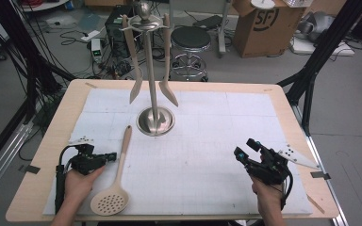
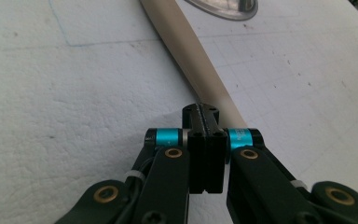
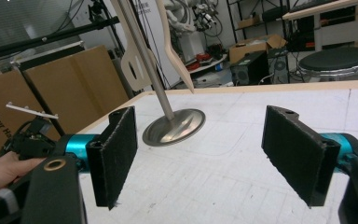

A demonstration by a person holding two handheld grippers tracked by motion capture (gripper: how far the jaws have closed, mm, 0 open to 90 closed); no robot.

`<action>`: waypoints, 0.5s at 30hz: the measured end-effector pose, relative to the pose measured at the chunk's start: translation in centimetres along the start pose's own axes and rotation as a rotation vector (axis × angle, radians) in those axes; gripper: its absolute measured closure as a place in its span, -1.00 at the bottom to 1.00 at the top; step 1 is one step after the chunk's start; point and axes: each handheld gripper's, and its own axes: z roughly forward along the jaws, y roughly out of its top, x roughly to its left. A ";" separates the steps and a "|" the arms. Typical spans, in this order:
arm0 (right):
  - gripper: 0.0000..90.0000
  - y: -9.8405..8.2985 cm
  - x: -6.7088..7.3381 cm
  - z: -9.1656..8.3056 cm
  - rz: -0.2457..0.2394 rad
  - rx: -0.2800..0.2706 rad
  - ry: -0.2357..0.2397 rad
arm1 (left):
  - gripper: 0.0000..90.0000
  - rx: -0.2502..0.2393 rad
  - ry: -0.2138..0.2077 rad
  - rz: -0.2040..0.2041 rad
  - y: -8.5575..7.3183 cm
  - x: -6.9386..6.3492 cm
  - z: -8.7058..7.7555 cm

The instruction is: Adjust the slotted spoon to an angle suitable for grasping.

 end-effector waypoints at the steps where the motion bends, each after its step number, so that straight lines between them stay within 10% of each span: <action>1: -0.43 0.0 0.0 0.0 0.000 0.001 0.002 | 1.00 0.009 0.001 0.008 0.1 -0.1 0.1; 15: -0.43 0.0 0.2 0.2 0.005 0.001 -0.006 | 1.00 0.018 -0.029 -0.094 1.1 0.1 1.7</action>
